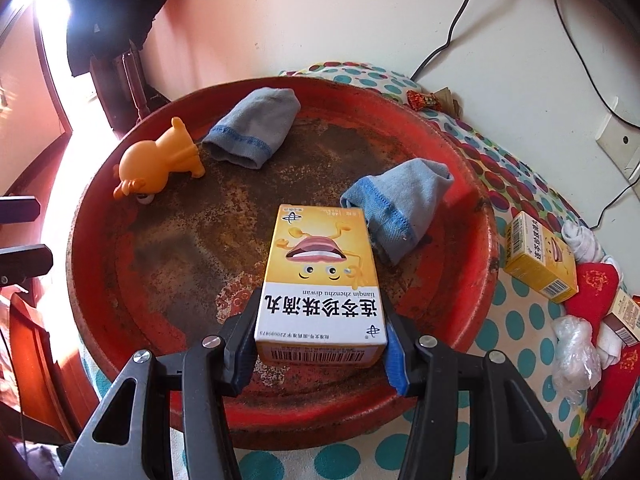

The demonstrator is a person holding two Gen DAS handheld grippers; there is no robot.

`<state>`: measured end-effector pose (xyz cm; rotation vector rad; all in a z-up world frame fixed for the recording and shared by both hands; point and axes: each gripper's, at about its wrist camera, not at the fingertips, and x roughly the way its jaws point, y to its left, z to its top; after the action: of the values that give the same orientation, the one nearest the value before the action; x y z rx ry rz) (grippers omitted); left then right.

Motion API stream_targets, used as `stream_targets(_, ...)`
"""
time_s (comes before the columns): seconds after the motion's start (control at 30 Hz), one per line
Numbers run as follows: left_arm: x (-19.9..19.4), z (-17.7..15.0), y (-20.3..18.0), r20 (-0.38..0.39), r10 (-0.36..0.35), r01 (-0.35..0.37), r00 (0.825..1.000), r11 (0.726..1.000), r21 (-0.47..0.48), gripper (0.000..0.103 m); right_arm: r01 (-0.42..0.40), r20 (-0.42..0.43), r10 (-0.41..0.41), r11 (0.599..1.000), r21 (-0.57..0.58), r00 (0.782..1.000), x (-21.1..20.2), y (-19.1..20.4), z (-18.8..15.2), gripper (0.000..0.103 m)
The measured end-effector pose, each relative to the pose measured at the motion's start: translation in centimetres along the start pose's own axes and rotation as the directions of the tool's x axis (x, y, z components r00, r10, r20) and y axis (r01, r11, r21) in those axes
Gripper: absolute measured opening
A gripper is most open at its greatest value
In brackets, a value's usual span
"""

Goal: Organize objects
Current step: 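Carry the yellow medicine box into the red tray and open the right tool, then grasp the clear plastic bag with the left tool while the right tool grasps a red sock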

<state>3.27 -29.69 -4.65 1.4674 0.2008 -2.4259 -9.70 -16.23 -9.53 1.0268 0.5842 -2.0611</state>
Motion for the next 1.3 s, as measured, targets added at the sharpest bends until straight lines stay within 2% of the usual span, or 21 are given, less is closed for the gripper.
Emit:
stream_targets(0.07, -0.4, 0.0, -0.5, 0.009, -0.004, 0.004, 1.000, 1.000, 0.006, 0.058, -0.001, 0.030, 0.000, 1.000, 0.013, 1.000, -1.0, -0.3, -0.1, 0.059)
stream_targets(0.23, -0.9, 0.0, -1.9, 0.018, -0.021, 0.020, 1.000, 0.999, 0.027, 0.058, -0.022, 0.096, 0.015, 0.997, 0.078, 0.995, -4.1, -2.1, -1.0, 0.060)
stream_targets(0.37, -1.1, 0.4, -4.0, 0.026, -0.045, 0.043, 0.999, 0.997, 0.065, 0.058, 0.006, 0.129, -0.023, 0.991, 0.132, 0.991, -6.7, -4.7, -2.7, 0.060)
stream_targets(0.53, -1.0, 1.5, -7.9, 0.026, -0.087, 0.084, 0.996, 0.989, 0.123, 0.058, 0.101, 0.120, -0.130, 0.969, 0.226, 0.984, -9.3, -10.4, -5.8, 0.060)
stream_targets(0.7, -0.6, 3.0, -13.3, 0.021, -0.124, 0.118, 0.992, 0.972, 0.201, 0.058, 0.230, 0.065, -0.268, 0.909, 0.347, 0.961, -10.8, -17.9, -9.2, 0.060)
stream_targets(0.77, -0.1, 3.6, -15.7, 0.019, -0.134, 0.125, 0.991, 0.964, 0.234, 0.058, 0.257, 0.046, -0.297, 0.885, 0.389, 0.954, -11.3, -20.6, -10.4, 0.060)
stream_targets(0.87, 0.8, 4.8, -19.4, 0.002, -0.161, 0.154, 0.987, 0.949, 0.275, 0.058, 0.300, 0.019, -0.343, 0.846, 0.441, 0.939, -11.5, -24.2, -11.9, 0.060)
stream_targets(0.97, 2.1, 6.2, -23.1, -0.022, -0.181, 0.179, 0.983, 0.938, 0.298, 0.058, 0.314, -0.004, -0.354, 0.823, 0.475, 0.935, -10.9, -26.9, -13.0, 0.060)
stream_targets(1.13, 4.9, 8.8, -28.5, -0.062, -0.216, 0.224, 0.974, 0.928, 0.297, 0.058, 0.296, -0.014, -0.335, 0.811, 0.504, 0.942, -9.1, -29.3, -13.4, 0.061)
stream_targets(1.3, 7.6, 10.9, -32.3, -0.073, -0.207, 0.219, 0.976, 0.934, 0.282, 0.058, 0.289, -0.016, -0.328, 0.808, 0.514, 0.945, -7.3, -30.6, -13.1, 0.061)
